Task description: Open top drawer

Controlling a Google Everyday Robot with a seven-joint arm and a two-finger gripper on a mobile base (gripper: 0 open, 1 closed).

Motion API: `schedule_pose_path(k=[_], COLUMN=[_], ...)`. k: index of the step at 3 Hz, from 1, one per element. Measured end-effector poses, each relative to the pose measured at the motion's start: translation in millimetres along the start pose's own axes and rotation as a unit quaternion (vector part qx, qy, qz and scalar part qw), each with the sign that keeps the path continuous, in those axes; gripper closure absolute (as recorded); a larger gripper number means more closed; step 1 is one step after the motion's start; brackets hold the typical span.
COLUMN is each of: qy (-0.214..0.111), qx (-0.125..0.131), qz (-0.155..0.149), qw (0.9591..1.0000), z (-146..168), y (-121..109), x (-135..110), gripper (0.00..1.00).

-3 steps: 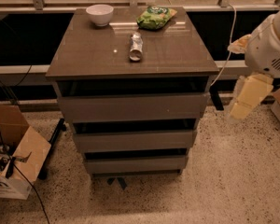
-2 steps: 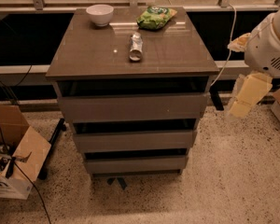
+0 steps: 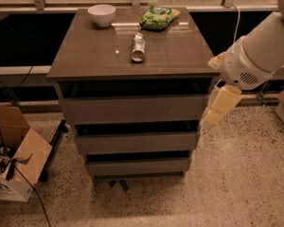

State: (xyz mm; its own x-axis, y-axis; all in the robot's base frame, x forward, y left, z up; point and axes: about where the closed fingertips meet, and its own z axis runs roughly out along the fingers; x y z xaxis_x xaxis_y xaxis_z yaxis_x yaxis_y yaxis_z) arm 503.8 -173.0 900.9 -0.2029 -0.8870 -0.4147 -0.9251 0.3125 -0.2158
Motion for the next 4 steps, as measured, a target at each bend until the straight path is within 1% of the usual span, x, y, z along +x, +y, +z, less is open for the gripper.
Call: schedule_pose_path(k=[1,2,3,4], qy=[-0.024,-0.026,-0.020,-0.038], qx=[-0.006,-0.004,-0.005,-0.005], qz=[0.012,0.012,0.025,0.035], qw=[0.9996,0.9996,0.9995,0.9986], z=[30,31,48,83], y=[-6,-7,-9,-23], x=[-3,-3,-1,-2], gripper=[0.00,0.00,0.00,0.00])
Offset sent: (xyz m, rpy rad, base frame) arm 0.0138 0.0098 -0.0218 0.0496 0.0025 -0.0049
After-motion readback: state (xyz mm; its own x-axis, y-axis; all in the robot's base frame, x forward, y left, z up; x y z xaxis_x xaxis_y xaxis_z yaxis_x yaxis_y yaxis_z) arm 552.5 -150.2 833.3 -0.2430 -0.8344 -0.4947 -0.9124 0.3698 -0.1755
